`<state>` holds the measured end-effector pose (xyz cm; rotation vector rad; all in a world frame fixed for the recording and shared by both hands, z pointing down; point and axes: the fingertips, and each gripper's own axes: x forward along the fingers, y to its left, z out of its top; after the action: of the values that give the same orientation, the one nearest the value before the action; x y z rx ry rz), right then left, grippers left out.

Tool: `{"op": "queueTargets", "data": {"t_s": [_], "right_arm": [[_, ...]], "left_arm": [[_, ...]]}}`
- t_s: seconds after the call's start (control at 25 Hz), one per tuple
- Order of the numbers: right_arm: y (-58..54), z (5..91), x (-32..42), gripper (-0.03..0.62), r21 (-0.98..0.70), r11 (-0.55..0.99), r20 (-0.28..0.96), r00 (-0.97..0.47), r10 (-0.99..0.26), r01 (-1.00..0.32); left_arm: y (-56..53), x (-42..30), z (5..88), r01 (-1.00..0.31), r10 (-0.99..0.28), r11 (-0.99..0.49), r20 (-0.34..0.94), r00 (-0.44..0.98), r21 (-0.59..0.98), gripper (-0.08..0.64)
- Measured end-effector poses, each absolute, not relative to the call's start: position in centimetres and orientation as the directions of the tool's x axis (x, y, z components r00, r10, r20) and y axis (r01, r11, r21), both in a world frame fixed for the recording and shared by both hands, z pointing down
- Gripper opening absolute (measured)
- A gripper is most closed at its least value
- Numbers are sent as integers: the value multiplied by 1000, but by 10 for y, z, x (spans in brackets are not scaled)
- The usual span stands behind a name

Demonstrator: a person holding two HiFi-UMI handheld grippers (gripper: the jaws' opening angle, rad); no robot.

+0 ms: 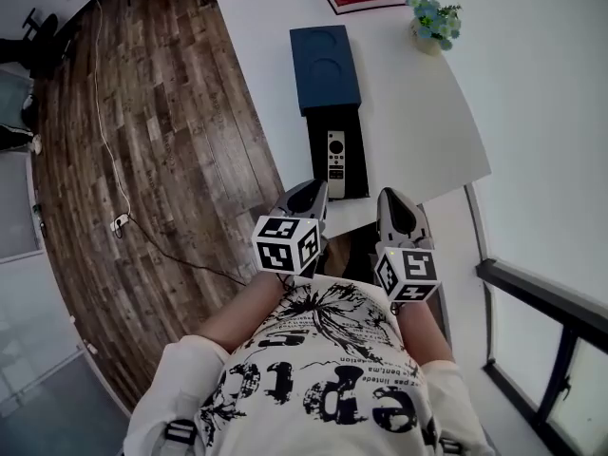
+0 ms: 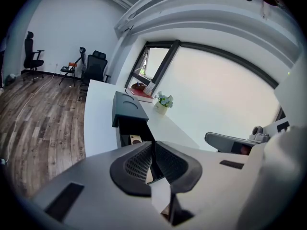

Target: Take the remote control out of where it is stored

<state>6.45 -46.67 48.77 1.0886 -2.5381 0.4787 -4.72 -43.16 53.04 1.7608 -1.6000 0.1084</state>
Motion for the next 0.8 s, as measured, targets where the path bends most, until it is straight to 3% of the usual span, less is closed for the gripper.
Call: {"op": "queueTargets", "data": {"t_s": [0.52,0.8], "right_arm": [[-556,526,43,3,-233,816,492,-788,-370,-528],[-584,547,43,2,-265,847,522,-807,-277,-462]], "left_arm": [[-493,-35,588,-879,-726,285,685,63,383,13],[-508,-31,613,-891,-671,349,741,-21,290,157]]}}
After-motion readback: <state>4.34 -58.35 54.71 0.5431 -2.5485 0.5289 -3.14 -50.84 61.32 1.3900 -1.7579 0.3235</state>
